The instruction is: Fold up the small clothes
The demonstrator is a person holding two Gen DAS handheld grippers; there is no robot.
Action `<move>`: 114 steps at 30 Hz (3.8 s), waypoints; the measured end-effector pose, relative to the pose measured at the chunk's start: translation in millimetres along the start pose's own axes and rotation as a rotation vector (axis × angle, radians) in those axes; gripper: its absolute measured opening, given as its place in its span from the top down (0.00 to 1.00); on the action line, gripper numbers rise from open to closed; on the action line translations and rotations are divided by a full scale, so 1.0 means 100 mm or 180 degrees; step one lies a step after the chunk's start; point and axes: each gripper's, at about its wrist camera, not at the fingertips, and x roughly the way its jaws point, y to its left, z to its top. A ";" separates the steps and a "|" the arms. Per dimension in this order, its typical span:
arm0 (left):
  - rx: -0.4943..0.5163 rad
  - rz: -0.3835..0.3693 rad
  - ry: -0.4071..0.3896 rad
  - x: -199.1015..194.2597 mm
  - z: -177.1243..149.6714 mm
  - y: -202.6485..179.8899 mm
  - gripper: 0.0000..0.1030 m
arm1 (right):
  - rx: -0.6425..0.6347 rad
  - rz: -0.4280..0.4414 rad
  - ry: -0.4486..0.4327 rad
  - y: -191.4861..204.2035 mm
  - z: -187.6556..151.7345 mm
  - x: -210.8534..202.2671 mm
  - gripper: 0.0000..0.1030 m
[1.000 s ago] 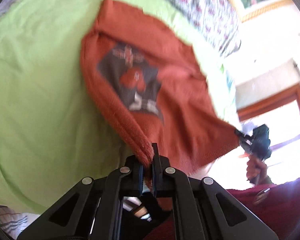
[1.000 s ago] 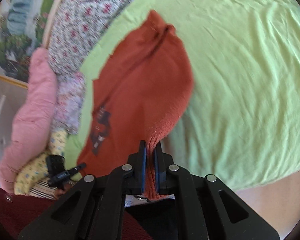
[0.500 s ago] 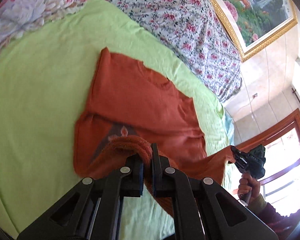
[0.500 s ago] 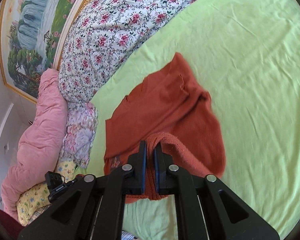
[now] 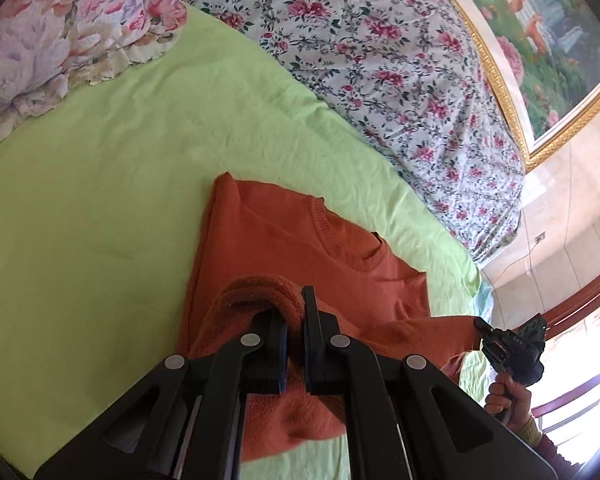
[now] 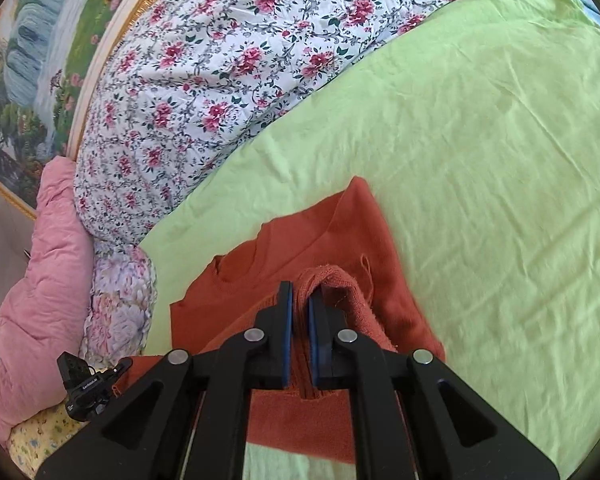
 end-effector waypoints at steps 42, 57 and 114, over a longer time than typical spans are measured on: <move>0.0702 0.0159 0.1265 1.44 -0.25 -0.52 0.63 | -0.1588 -0.0388 0.1421 0.48 -0.41 1.47 0.68; 0.0186 0.0740 0.0189 1.34 1.00 -0.33 0.50 | -0.0965 -0.0742 0.0274 0.36 0.72 1.34 0.67; -0.1190 0.0435 0.0516 -0.02 -1.29 0.52 0.27 | -0.0710 -0.0628 0.0785 0.48 -1.34 -0.08 0.55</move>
